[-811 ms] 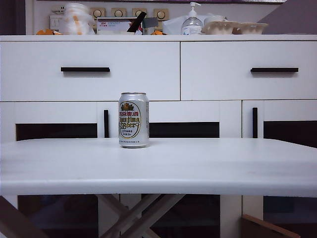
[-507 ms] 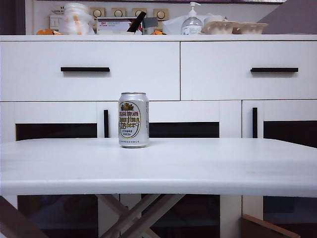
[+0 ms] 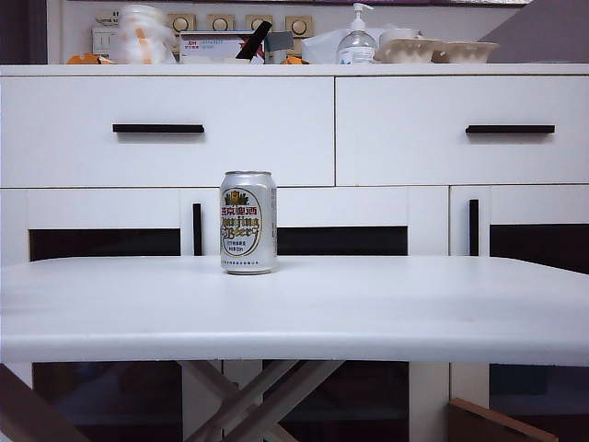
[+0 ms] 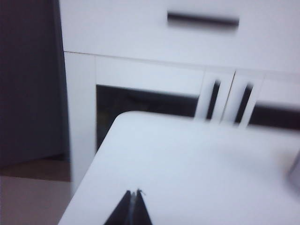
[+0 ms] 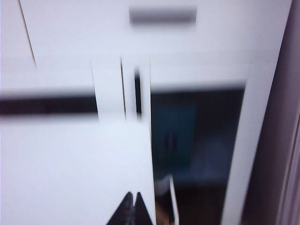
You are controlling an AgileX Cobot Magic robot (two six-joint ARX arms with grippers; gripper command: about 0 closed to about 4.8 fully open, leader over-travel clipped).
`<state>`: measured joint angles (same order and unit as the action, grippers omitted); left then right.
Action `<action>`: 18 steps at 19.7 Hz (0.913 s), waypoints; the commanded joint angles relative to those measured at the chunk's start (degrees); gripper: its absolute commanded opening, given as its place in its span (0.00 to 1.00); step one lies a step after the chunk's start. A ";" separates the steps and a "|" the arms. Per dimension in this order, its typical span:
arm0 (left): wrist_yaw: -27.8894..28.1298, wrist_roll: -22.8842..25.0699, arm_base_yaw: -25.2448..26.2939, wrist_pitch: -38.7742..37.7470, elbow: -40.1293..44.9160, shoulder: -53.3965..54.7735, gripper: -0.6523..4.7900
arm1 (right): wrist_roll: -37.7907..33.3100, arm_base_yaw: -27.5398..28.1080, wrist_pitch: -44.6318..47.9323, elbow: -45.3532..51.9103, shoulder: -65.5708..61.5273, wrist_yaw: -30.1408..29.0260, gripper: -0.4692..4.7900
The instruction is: Pick up a can of beer from the white table, open the left drawer, place the beer inside the drawer, and finally close the drawer.
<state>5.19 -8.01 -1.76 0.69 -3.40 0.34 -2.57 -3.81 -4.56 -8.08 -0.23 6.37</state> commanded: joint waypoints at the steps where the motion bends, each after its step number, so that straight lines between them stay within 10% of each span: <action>1: 1.57 -1.75 0.07 -3.69 -6.49 1.16 0.11 | -0.57 -0.02 -0.83 -6.25 -1.51 0.09 0.09; 11: 1.90 -0.96 0.02 -8.90 -34.71 25.27 0.11 | -3.37 -0.02 -3.58 -28.44 -22.67 -19.50 0.09; 18: -7.65 0.13 0.02 -12.74 -46.58 33.90 0.11 | -7.98 -0.33 4.07 -34.53 -38.07 -31.02 0.09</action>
<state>0.05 -8.67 -1.76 -10.31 -48.42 33.06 -10.20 -3.90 -2.44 -41.76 -36.86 -23.81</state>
